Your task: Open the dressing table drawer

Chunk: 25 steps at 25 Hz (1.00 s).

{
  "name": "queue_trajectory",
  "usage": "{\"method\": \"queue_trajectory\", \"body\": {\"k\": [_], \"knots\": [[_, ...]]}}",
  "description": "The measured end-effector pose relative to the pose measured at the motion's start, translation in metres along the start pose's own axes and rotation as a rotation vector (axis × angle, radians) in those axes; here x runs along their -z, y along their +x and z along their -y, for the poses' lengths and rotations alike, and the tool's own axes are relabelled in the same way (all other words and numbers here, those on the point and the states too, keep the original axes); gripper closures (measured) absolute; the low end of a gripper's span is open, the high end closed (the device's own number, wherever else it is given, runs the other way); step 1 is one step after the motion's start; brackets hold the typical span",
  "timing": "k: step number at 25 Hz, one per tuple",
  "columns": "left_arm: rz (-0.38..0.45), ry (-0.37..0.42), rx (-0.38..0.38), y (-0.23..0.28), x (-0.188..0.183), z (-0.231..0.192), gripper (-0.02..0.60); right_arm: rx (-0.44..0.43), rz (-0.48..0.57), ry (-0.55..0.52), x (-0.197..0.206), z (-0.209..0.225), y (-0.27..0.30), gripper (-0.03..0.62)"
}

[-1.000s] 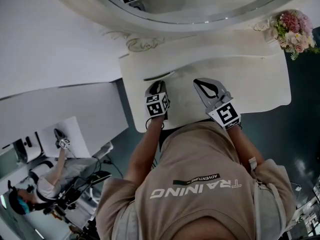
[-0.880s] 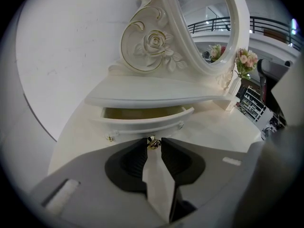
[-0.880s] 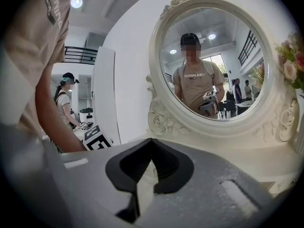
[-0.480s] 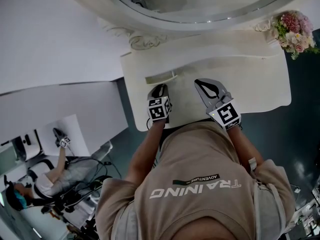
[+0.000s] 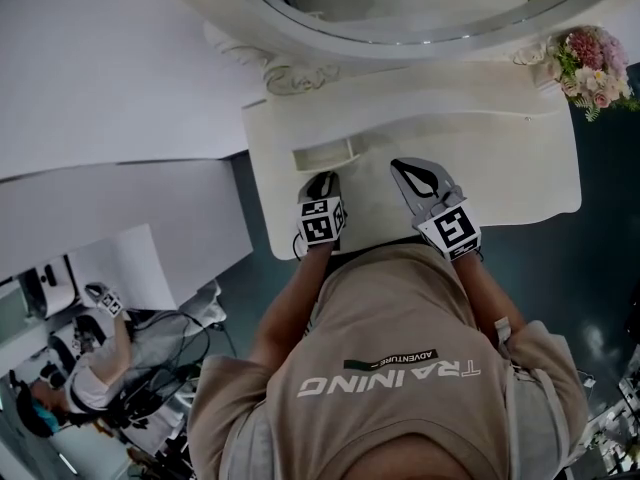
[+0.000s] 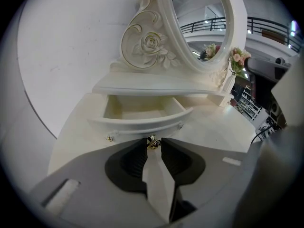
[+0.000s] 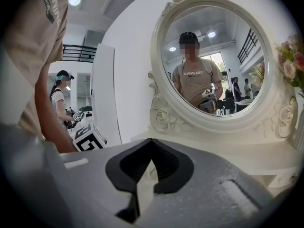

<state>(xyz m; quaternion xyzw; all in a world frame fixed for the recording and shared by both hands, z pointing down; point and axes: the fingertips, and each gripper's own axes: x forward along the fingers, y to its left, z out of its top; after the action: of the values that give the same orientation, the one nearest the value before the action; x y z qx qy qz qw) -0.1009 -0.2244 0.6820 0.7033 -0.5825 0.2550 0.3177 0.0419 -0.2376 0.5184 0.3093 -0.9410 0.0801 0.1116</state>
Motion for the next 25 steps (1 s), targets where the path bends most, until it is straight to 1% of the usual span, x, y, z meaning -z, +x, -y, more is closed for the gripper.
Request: {"method": "queue_trajectory", "body": {"k": [4,7,11,13,15,16,19,25], "knots": [[0.007,0.001,0.014,-0.001,0.002,0.0,0.466,-0.002,-0.009,0.0,0.002,-0.006,0.003,0.591],[-0.003,-0.001,0.023,-0.005,0.009,0.0,0.463,-0.001,-0.017,-0.006,0.002,-0.013,0.005,0.591],[-0.004,-0.007,0.041,-0.016,0.016,-0.003,0.463,0.01,-0.022,-0.021,-0.002,-0.021,0.008,0.591],[0.003,0.015,0.055,-0.025,0.017,-0.005,0.488,0.021,-0.026,-0.022,-0.005,-0.027,0.008,0.591],[0.013,0.05,0.086,-0.036,0.012,-0.004,0.548,0.036,-0.036,-0.014,-0.006,-0.031,0.009,0.591],[0.023,0.066,0.103,-0.042,0.008,-0.005,0.568,0.042,-0.042,-0.008,-0.006,-0.035,0.01,0.591],[0.078,0.114,0.135,-0.067,-0.007,-0.007,0.568,0.053,-0.056,0.005,-0.008,-0.051,0.011,0.591],[0.252,0.171,0.208,-0.116,-0.067,-0.013,0.568,0.108,-0.025,-0.007,-0.03,-0.068,0.016,0.591]]}}
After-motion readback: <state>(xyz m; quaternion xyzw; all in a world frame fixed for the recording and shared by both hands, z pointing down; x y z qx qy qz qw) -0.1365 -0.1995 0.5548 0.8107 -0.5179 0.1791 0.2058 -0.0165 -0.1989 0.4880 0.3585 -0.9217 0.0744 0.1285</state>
